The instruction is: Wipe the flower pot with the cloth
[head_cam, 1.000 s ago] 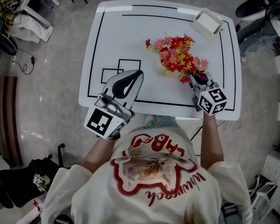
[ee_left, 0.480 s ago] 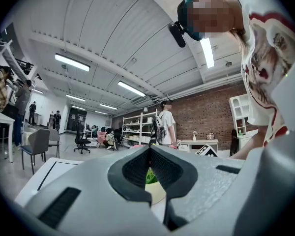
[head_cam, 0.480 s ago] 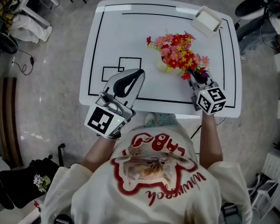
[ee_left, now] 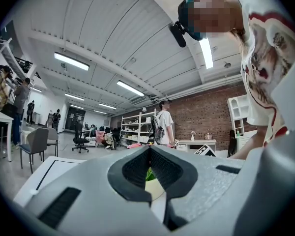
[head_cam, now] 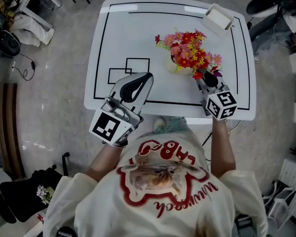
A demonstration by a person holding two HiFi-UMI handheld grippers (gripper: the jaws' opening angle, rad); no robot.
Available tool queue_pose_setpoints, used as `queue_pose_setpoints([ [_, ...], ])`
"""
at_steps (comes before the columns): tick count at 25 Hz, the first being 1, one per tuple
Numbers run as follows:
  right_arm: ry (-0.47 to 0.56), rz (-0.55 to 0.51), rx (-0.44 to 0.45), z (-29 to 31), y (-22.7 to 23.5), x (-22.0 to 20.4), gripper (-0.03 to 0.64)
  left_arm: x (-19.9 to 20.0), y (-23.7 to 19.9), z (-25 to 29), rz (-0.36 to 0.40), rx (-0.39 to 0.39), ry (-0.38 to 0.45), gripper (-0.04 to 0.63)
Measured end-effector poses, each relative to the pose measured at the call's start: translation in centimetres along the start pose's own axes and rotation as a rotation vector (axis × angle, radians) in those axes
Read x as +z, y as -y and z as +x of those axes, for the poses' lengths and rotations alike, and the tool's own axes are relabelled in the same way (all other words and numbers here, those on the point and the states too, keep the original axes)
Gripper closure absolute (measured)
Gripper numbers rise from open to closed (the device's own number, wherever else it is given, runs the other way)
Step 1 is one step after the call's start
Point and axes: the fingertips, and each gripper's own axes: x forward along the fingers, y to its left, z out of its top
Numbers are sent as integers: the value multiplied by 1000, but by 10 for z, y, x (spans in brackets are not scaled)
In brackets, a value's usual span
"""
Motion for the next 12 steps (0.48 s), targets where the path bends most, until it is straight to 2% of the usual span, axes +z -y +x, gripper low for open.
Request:
queue_pose_setpoints([
  [12, 0, 37, -89, -2, -3, -2, 555, -1, 4, -8, -7, -6, 3, 592],
])
